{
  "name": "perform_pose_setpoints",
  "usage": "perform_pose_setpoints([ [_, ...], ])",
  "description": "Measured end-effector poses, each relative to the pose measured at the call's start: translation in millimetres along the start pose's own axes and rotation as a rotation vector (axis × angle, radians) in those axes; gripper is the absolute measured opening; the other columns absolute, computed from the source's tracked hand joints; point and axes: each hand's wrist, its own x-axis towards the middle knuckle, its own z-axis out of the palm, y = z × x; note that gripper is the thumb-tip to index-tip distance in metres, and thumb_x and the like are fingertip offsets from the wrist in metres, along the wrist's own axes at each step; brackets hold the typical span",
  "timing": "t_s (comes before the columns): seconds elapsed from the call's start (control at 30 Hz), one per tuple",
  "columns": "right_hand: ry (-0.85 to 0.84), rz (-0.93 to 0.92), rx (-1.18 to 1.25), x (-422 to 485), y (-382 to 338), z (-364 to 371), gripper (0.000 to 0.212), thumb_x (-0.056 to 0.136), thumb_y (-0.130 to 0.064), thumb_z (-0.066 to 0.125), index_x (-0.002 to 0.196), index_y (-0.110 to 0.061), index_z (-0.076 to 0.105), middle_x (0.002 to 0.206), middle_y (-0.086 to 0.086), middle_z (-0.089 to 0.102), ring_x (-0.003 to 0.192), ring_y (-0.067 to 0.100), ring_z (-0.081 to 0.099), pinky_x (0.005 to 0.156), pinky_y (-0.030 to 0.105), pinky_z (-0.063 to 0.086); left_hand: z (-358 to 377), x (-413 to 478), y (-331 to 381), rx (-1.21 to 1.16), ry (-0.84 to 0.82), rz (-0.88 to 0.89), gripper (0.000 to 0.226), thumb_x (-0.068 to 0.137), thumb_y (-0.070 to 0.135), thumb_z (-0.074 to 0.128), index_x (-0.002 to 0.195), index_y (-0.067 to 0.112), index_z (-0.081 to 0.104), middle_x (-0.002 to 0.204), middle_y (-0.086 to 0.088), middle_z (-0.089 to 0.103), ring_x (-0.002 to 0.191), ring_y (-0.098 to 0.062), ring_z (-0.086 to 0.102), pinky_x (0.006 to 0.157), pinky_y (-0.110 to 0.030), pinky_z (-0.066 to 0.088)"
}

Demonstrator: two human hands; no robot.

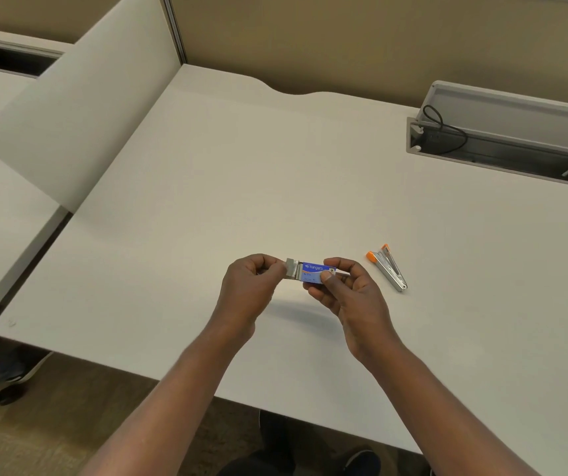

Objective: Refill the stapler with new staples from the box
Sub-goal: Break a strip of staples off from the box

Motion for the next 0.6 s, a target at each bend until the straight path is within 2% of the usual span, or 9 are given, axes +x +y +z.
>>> perform_pose_setpoints([
  [0.1,-0.008,0.007,0.015,0.2,1.2,0.4,0.015,0.1,-0.003,0.06,0.112,-0.012,0.065,0.097,0.014,0.08,0.093,0.032,0.079,0.084,0.031,0.063,0.0,0.2,-2.8,0.136,0.026,0.085,0.015,0.085,0.031,0.071,0.075,0.02,0.073,0.053,0.015,0.046,0.049,-0.005,0.037,0.044,-0.018,0.032],
  [0.23,-0.009,0.009,0.009,0.4,1.7,0.8,0.016,0.1,-0.004,0.061,0.111,-0.013,0.065,0.097,0.013,0.08,0.094,0.032,0.079,0.088,0.033,0.062,1.8,-0.4,-6.7,0.268,0.079,0.15,0.017,0.087,0.032,0.069,0.075,0.021,0.069,0.05,0.013,0.042,0.048,-0.007,0.037,0.05,-0.024,0.034],
  [0.37,-0.003,0.001,-0.005,0.3,2.1,0.1,0.016,0.1,-0.005,0.062,0.113,-0.013,0.066,0.102,0.017,0.079,0.094,0.031,0.079,0.09,0.035,0.061,5.4,-3.3,-5.5,0.335,0.124,0.213,0.016,0.088,0.026,0.069,0.074,0.021,0.068,0.055,0.01,0.045,0.049,-0.006,0.041,0.046,-0.013,0.032],
  [0.47,-0.002,-0.007,-0.009,0.6,2.7,-0.2,0.016,0.099,-0.005,0.062,0.113,-0.012,0.066,0.105,0.018,0.078,0.094,0.031,0.079,0.091,0.036,0.061,6.3,-4.2,-3.9,0.373,0.133,0.251,0.015,0.087,0.026,0.072,0.073,0.022,0.068,0.057,0.009,0.048,0.053,-0.005,0.046,0.048,-0.012,0.036],
  [0.6,-0.002,-0.009,-0.013,1.1,2.9,-0.1,0.016,0.099,-0.005,0.062,0.113,-0.012,0.066,0.105,0.018,0.078,0.094,0.031,0.079,0.091,0.037,0.06,7.0,-3.7,-3.5,0.441,0.159,0.32,0.013,0.087,0.021,0.075,0.076,0.019,0.069,0.062,0.008,0.05,0.058,-0.008,0.047,0.052,-0.015,0.032],
])
